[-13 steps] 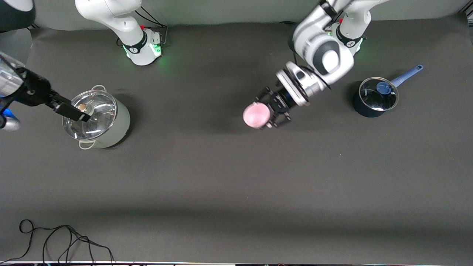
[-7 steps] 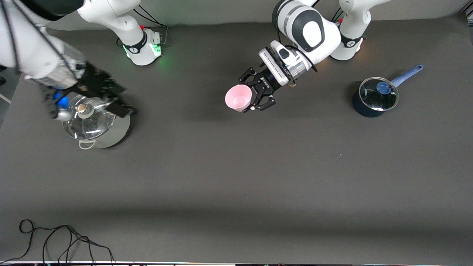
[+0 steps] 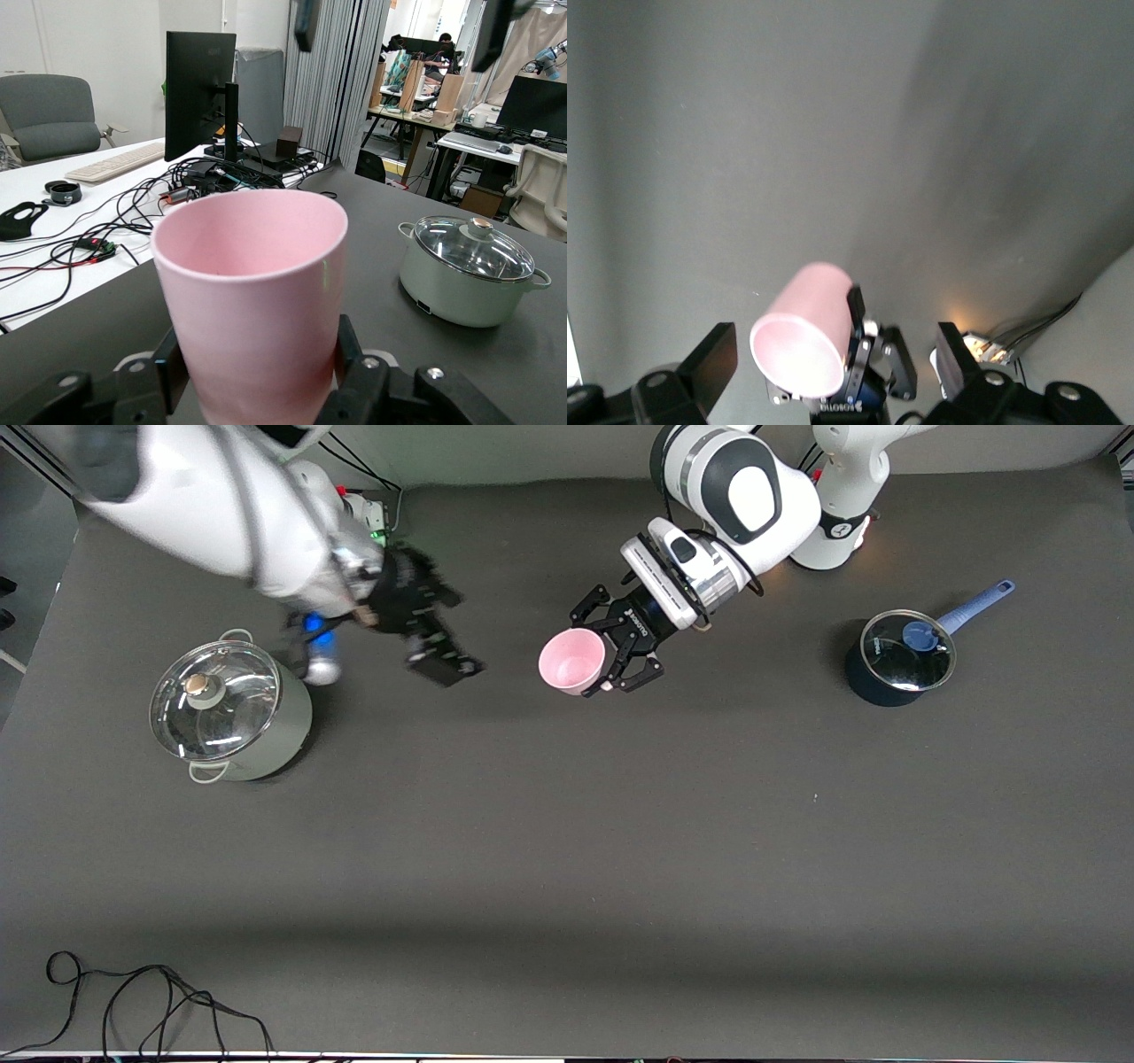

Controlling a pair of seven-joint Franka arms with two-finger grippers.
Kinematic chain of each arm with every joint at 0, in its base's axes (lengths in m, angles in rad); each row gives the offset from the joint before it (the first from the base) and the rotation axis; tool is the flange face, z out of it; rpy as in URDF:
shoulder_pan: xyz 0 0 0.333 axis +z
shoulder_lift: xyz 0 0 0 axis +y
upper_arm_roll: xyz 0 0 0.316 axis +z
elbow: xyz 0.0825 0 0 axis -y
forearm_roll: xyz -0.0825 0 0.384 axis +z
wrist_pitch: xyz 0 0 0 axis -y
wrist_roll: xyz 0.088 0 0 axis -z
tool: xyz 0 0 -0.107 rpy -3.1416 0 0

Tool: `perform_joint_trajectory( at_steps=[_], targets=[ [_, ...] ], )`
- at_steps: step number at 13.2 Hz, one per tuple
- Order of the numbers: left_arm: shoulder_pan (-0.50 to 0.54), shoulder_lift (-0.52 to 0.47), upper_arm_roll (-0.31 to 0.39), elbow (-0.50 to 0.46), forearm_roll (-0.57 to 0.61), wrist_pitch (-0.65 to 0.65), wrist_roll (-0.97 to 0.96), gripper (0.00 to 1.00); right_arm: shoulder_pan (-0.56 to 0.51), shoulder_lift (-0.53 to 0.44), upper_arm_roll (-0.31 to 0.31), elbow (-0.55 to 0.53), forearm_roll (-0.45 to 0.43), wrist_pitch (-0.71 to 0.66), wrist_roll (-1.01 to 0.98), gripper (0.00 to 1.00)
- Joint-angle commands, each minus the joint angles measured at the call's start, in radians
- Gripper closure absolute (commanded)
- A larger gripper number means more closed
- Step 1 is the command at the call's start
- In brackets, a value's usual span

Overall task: Transfer pink cup from left to right arm
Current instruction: 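Grasp the pink cup with the right gripper beside the left gripper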

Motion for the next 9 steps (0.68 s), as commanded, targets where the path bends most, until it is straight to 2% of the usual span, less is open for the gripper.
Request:
perform_joint_trajectory(
  at_steps=[1, 4, 8, 9],
  targets=[
    [-0.018, -0.001, 0.01, 0.018, -0.02, 0.021, -0.004, 0.5, 0.037, 0.104, -0.004, 0.114, 0.022, -0.004, 0.046, 0.0],
    [-0.018, -0.001, 0.01, 0.018, -0.02, 0.023, -0.003, 0.5, 0.037, 0.135, 0.067, 0.113, 0.001, -0.004, 0.034, 0.0],
    [-0.018, -0.001, 0.01, 0.018, -0.02, 0.023, -0.004, 0.49, 0.052, 0.158, 0.07, 0.105, -0.019, -0.004, -0.019, 0.01],
    [-0.018, -0.001, 0.01, 0.018, -0.02, 0.023, -0.004, 0.49, 0.055, 0.158, 0.07, 0.105, -0.019, -0.004, -0.043, 0.04]
  ],
)
